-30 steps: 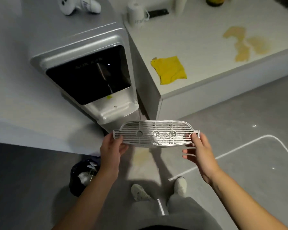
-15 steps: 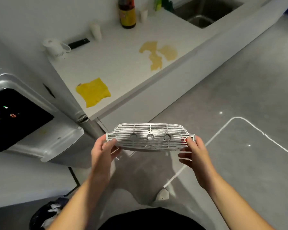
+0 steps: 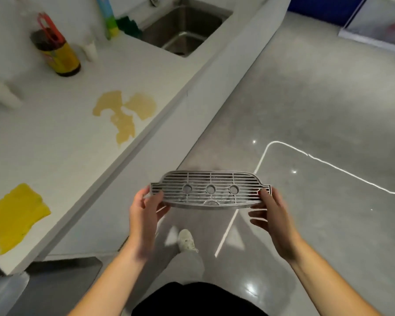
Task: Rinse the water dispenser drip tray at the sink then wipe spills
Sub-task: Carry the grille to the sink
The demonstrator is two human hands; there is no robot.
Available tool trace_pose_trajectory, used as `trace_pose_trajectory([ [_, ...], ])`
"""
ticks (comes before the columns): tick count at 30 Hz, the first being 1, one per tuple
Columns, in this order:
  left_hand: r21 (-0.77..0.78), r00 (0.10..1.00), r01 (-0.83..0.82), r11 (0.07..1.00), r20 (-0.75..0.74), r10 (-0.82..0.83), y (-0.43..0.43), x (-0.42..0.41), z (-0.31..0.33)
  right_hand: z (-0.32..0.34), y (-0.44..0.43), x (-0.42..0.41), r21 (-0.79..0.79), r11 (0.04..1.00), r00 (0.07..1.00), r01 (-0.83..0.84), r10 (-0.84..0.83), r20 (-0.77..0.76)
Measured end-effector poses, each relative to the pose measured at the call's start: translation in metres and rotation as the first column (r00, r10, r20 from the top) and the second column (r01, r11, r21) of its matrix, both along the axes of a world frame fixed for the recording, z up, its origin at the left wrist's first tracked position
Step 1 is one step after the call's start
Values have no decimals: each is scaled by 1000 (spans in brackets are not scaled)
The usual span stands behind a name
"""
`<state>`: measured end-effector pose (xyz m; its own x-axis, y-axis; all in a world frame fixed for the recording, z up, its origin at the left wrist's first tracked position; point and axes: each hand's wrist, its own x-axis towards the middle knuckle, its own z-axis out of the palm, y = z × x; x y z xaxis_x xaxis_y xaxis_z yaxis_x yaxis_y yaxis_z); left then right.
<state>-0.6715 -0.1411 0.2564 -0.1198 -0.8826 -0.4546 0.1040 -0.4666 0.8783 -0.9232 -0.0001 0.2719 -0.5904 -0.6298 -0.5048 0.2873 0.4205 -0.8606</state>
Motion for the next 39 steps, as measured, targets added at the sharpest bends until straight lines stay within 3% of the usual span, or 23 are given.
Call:
trace_pose_trajectory([
  [4, 3, 1000, 21, 1000, -7, -21, -60, -64, -5, 4, -42, -52, 5, 994, 993, 112, -112, 31],
  [14, -14, 995, 101, 995, -20, -101, -197, -210, -4, 3, -159, -190, 0, 987, 987, 160, -160, 14],
  [20, -21, 1000, 11, 1000, -12, -12, -273, -301, -10, -8, -250, -292, -13, 997, 997, 76, -76, -3],
  [27, -75, 993, -59, 995, 96, 67, -359, -394, -3, 4, -367, -407, 17, 998, 998, -54, 54, -16],
  [39, -72, 979, -199, 977, 25, 201, -537, -506, -22, -13, -583, -535, 44, 981, 981, -187, 189, -42],
])
